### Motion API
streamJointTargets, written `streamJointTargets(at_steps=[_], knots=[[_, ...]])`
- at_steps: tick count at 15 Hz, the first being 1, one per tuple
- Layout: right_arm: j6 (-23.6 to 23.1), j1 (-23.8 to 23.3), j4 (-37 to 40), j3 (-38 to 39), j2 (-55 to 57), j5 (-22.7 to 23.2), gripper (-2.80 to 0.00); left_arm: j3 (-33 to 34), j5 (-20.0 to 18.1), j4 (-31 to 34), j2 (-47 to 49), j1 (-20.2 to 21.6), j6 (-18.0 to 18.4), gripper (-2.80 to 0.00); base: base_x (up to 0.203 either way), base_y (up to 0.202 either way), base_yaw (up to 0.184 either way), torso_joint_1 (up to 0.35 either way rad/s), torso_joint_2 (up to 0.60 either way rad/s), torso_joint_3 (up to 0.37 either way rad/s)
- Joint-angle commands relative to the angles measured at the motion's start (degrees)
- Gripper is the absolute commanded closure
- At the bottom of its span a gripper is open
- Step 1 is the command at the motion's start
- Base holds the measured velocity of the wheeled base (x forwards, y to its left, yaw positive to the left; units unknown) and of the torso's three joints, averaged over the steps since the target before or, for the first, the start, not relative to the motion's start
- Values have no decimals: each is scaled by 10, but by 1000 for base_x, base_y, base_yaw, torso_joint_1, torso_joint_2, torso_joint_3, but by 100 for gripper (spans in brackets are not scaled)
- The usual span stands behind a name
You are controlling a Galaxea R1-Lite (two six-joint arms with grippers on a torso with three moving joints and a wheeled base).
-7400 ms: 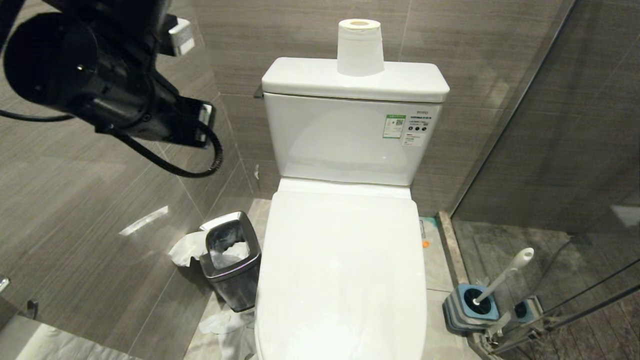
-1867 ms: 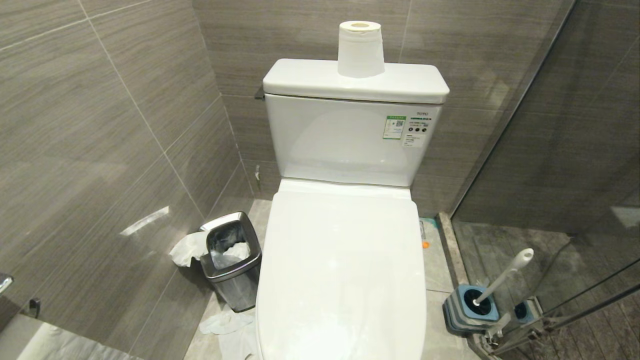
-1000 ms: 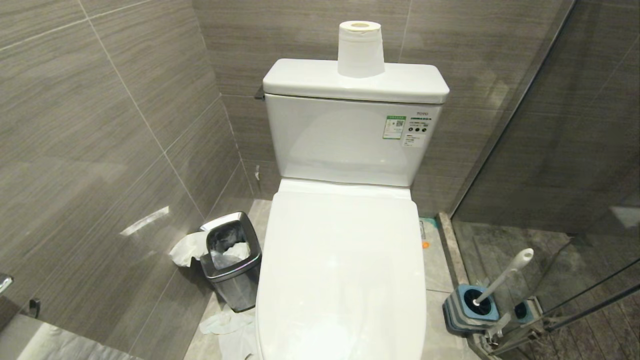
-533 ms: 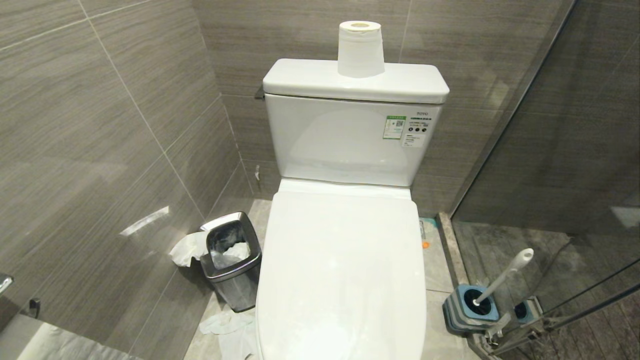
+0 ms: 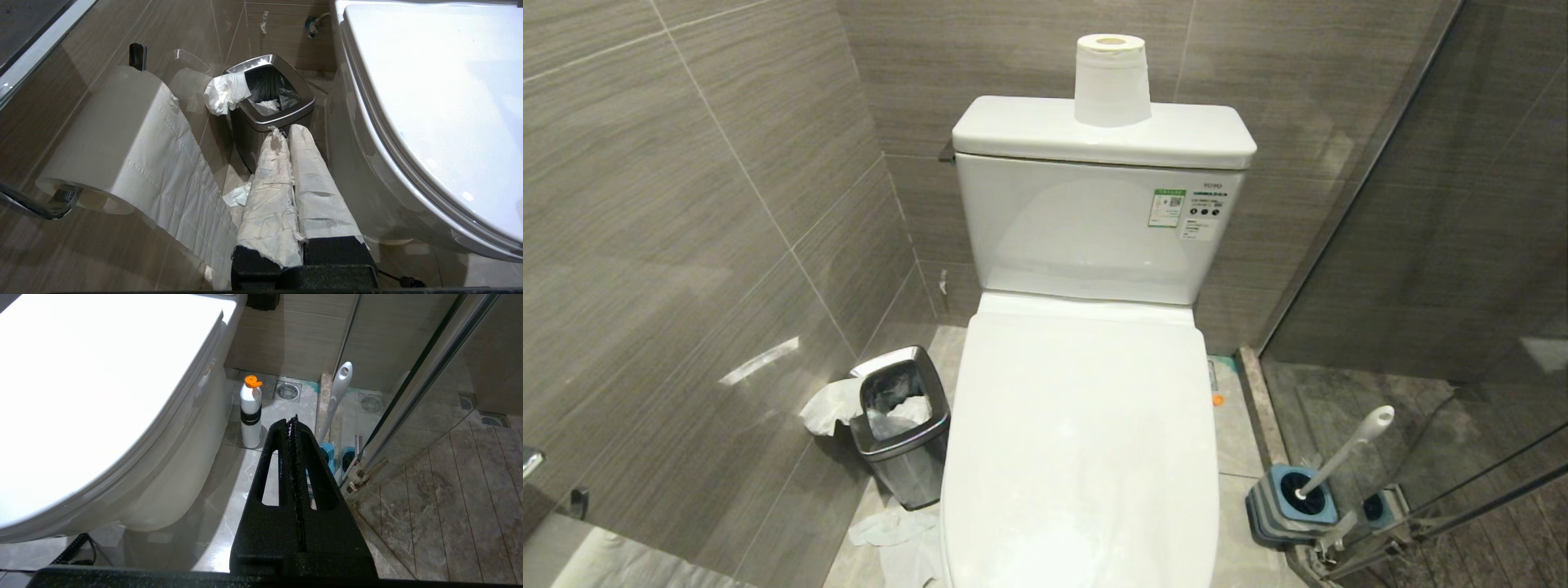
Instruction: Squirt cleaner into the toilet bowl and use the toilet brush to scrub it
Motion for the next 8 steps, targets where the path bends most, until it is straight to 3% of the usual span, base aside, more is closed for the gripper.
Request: streamJointTargets(at_steps=[1,8], knots=[[0,0,0,0,0,0,0,1,0,0,1,0,0,0,0,0,0,0,0,0],[-1,0,0,0,0,1,0,1,0,0,0,0,0,0,0,0,0,0,0,0]])
